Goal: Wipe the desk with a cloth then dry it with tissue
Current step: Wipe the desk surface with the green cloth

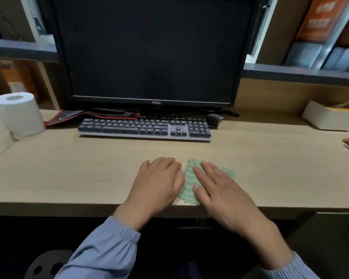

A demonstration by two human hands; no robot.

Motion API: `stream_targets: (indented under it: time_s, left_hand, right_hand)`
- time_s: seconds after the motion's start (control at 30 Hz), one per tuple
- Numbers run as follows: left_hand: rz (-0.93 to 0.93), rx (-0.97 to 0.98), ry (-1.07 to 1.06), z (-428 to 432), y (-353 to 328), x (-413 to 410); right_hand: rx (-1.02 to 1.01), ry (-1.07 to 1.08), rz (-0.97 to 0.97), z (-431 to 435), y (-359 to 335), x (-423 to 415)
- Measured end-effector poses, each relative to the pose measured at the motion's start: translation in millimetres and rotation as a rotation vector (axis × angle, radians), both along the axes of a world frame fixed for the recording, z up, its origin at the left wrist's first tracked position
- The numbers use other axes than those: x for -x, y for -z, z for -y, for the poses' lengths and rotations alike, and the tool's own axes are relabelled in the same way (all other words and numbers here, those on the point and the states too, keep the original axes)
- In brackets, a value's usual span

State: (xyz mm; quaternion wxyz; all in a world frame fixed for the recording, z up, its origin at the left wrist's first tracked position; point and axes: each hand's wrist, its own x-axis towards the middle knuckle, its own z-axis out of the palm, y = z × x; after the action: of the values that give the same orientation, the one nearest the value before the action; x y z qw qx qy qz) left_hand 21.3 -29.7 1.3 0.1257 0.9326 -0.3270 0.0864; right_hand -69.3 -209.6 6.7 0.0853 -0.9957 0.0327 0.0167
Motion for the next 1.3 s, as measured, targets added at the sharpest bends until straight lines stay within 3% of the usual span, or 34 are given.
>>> stream_targets:
  time_s: [0.4,0.73,1.13,1.3]
  left_hand:
    - [-0.027,-0.031,0.038,33,6,4]
    - [-0.052,0.038,0.025,33,10,2]
    - [-0.073,0.060,0.027,34,7,1]
    - [-0.071,0.068,0.028,33,7,2]
  right_hand:
    - [-0.027,0.152,-0.060,77,-3,21]
    - [0.008,0.068,-0.216,142,-22,-42]
    - [0.037,0.136,-0.226,189,-30,-148]
    - [0.041,0.120,-0.234,185,-30,-148]
